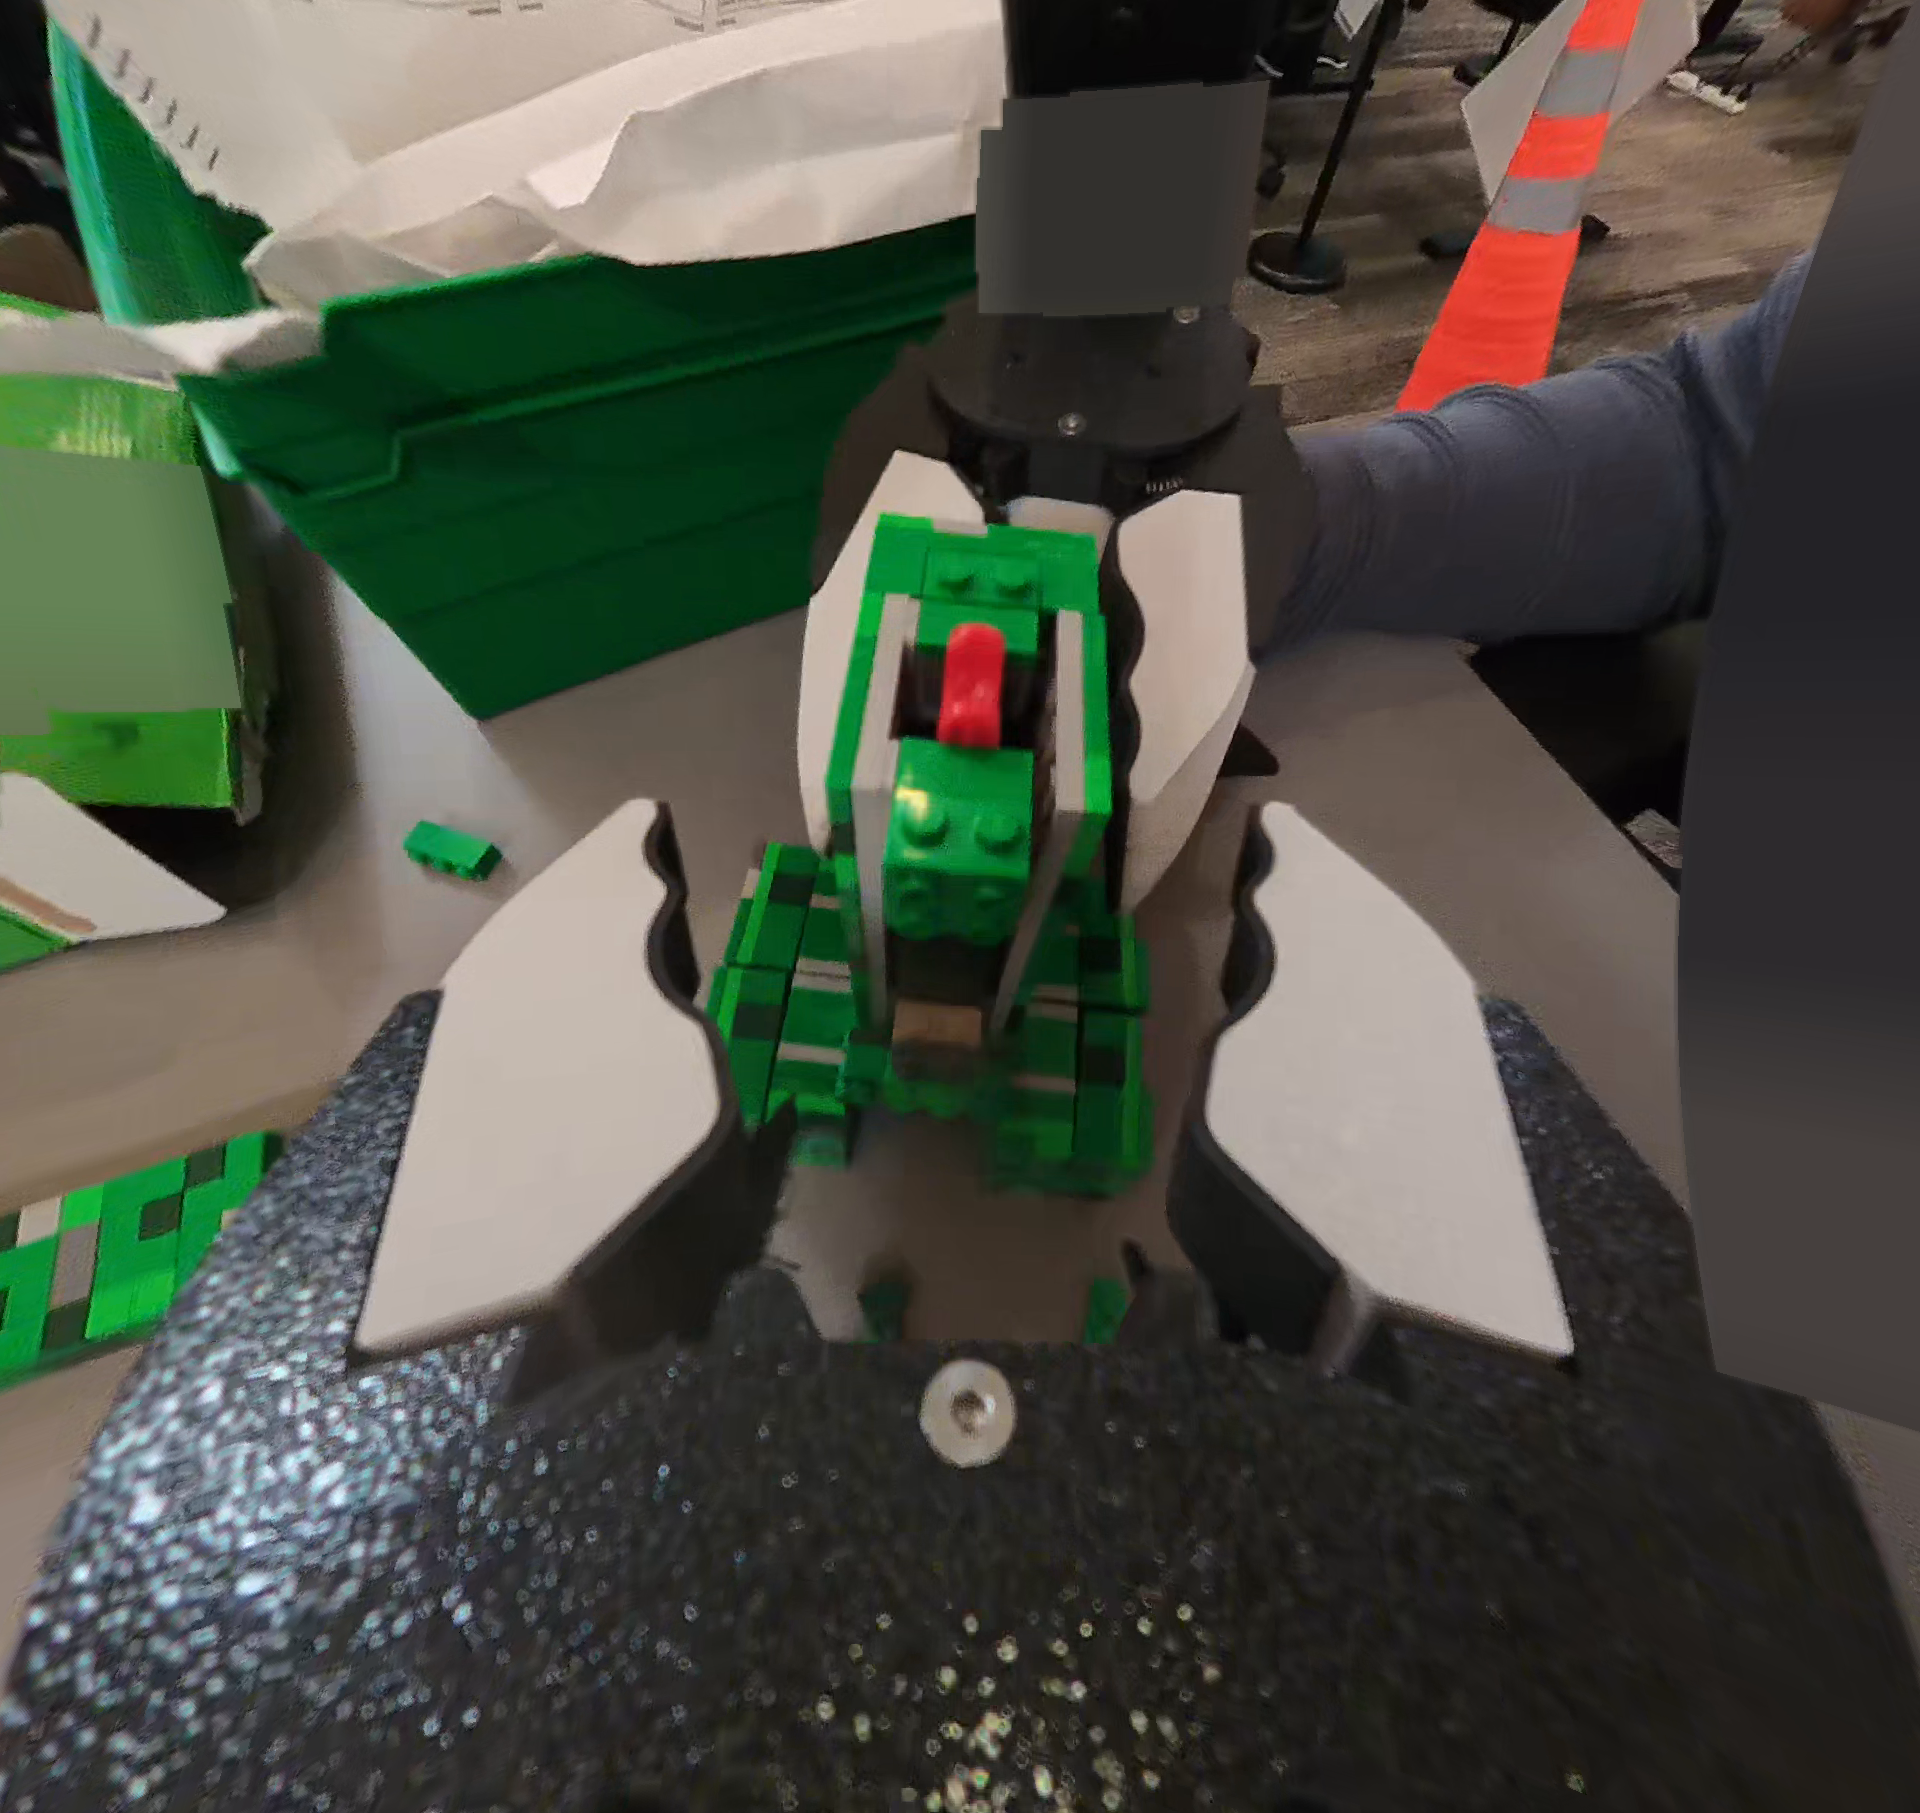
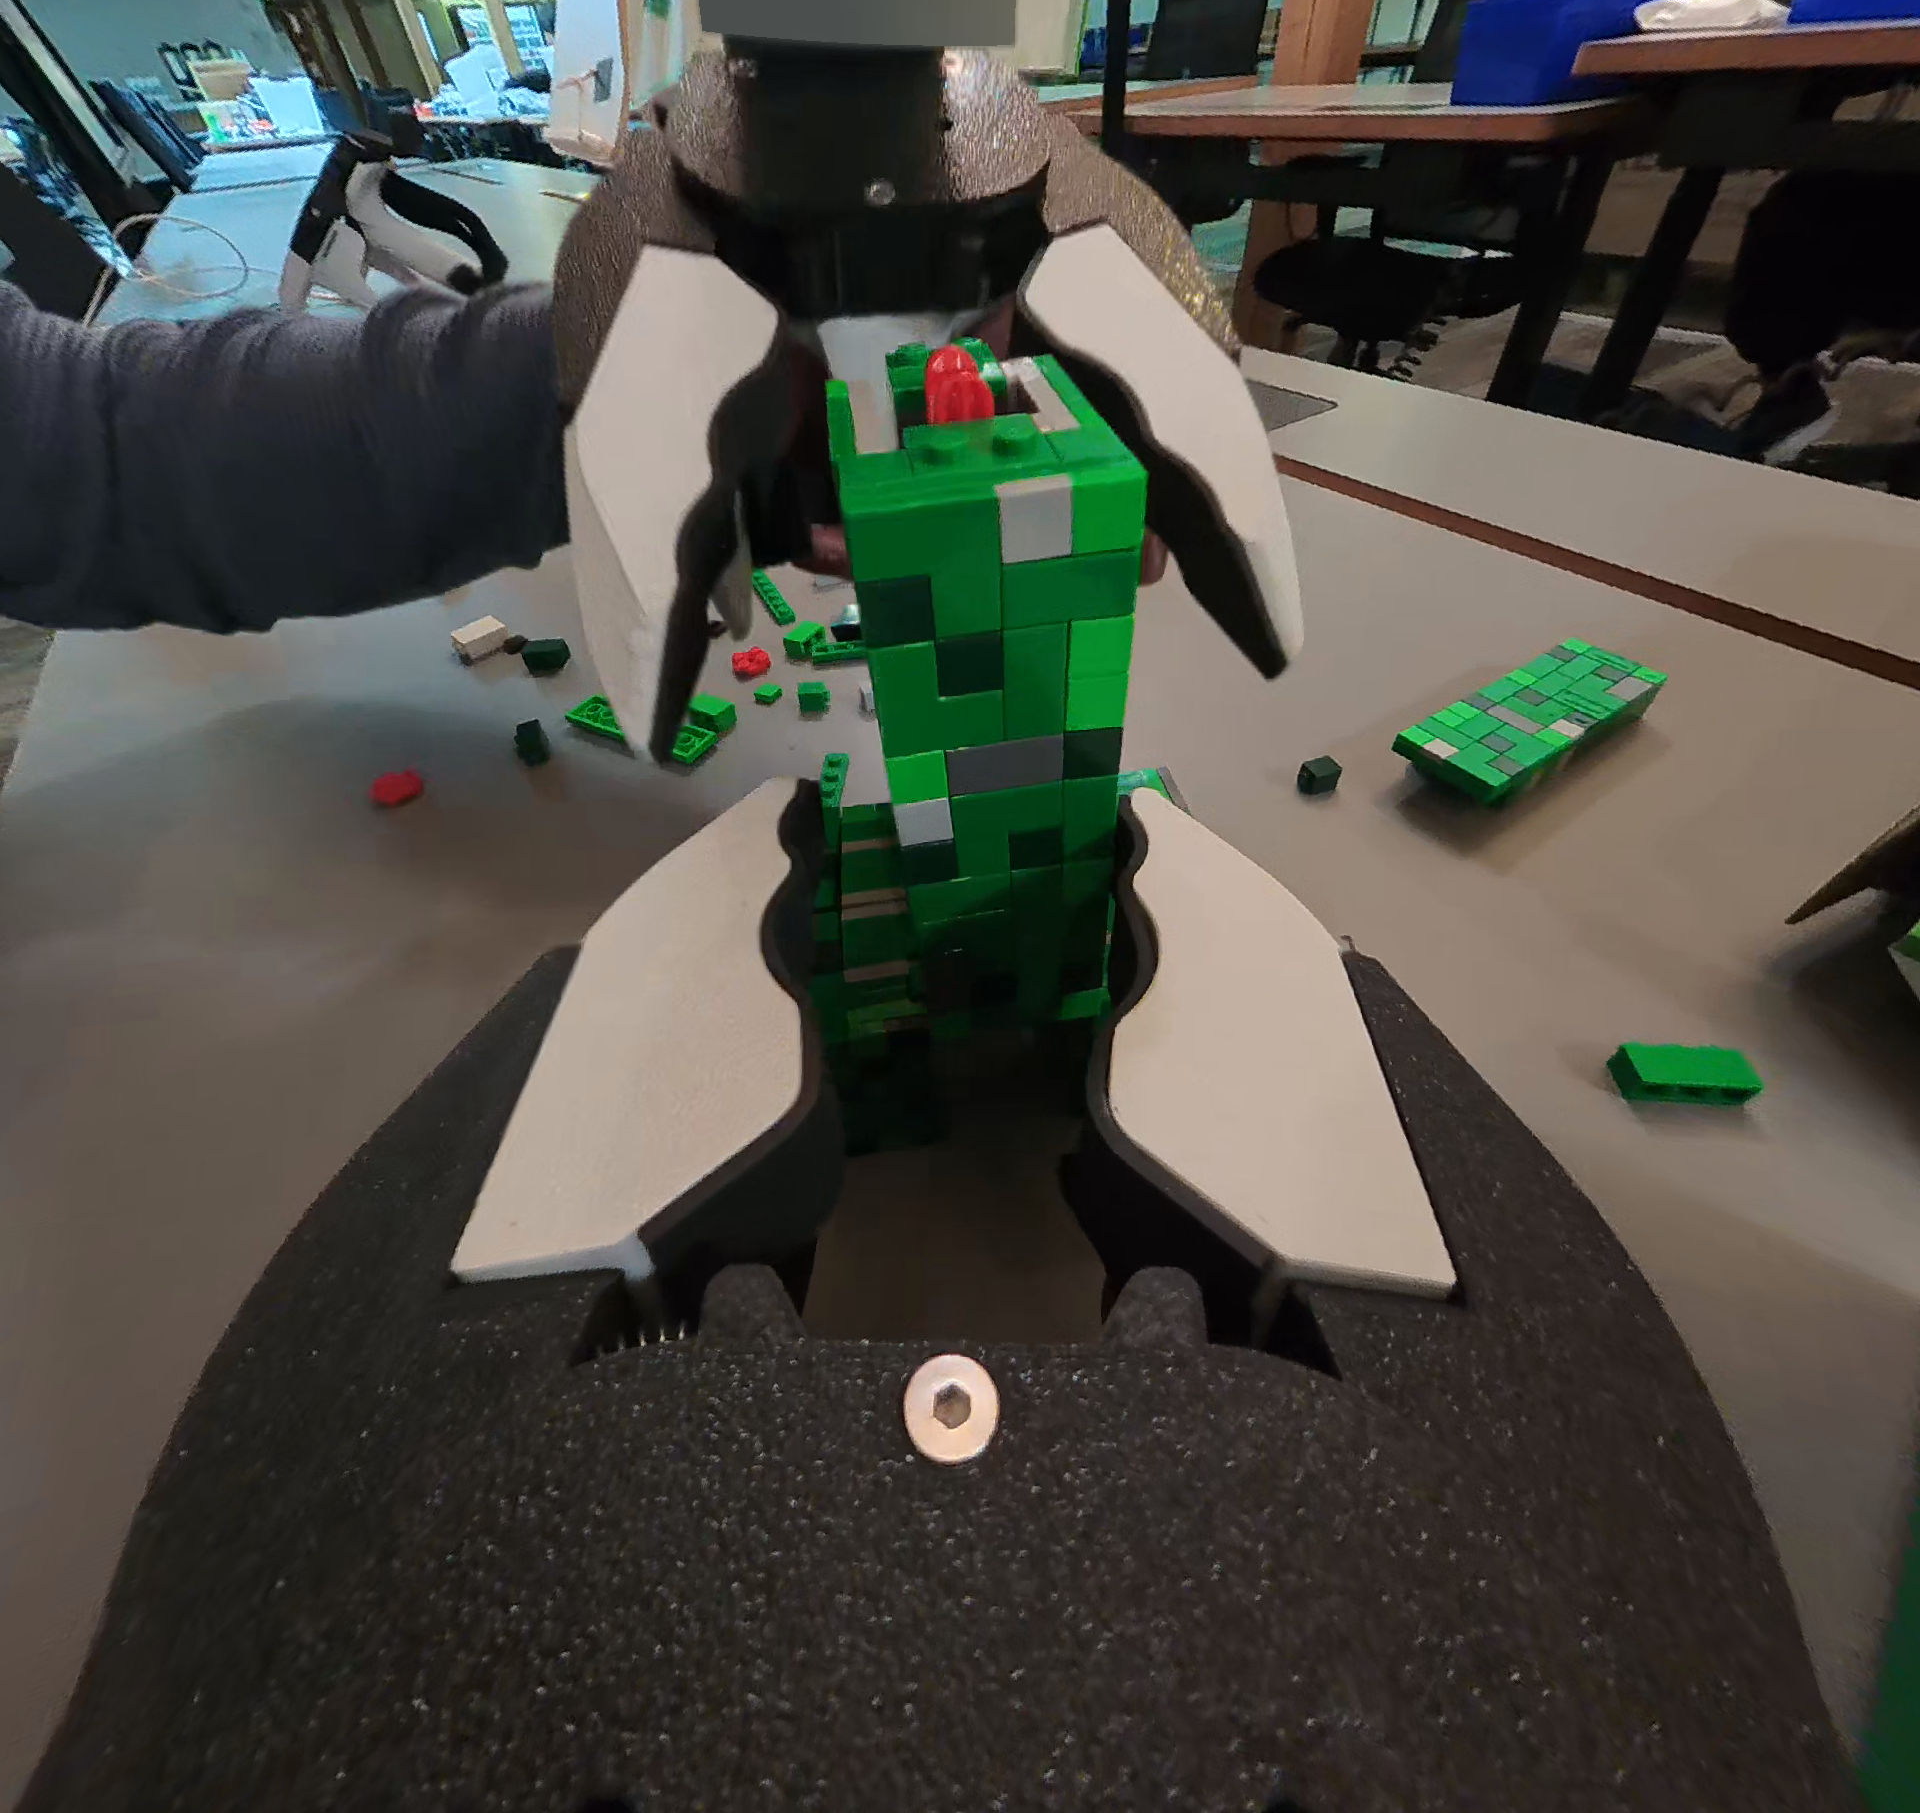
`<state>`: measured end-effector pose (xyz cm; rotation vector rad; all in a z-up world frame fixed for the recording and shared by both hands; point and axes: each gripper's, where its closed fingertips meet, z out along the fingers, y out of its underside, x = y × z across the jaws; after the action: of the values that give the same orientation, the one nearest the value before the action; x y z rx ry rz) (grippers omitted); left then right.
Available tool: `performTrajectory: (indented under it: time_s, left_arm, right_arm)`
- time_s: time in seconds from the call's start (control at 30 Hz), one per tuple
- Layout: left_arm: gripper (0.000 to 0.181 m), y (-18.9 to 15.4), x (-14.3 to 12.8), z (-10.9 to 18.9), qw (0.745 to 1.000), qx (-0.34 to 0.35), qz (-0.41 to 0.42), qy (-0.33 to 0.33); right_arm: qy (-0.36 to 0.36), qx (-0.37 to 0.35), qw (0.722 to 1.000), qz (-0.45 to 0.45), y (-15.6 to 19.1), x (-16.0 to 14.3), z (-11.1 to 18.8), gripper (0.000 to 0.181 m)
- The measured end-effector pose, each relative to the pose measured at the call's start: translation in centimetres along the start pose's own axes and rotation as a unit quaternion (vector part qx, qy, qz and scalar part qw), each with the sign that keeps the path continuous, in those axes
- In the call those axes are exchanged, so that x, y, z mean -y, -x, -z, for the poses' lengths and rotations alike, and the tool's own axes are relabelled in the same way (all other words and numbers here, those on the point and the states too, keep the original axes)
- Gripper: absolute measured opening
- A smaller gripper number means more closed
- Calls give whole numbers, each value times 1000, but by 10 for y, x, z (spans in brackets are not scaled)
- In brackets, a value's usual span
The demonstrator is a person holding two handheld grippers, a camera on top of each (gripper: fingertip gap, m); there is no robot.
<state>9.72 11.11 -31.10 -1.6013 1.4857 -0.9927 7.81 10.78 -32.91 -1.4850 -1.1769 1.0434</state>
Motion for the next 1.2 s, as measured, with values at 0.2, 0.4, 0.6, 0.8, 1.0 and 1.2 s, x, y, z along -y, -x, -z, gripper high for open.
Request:
performTrajectory:
  time_s: [0.2, 0.4, 0.6, 0.8, 1.0, 1.2]
  left_arm:
    - [42, -5, 7, -7, 999, -28, -8, -24]
    - [40, -15, 0, -1, 996, -76, -37, 1]
    - [40, -23, -5, 5, 989, -134, -53, 33]
    - [40, -29, -8, 20, 978, -205, -21, 16]
    - [40, -27, 5, 45, 964, -244, 40, -99]
    - [40, -44, 22, 84, 922, -322, 41, -213]
  right_arm:
    - [-5, 11, 1000, 3, 1, 2, 3, 38]
    - [30, 47, 998, 41, 12, -1, 1, 38]
    - [47, 94, 993, 59, 21, -2, 1, 38]
    - [31, 115, 990, 74, 25, -2, 3, 37]
    - [10, 87, 994, 73, 22, 0, 3, 37]
    - [6, 56, 994, 96, 21, 4, 6, 37]
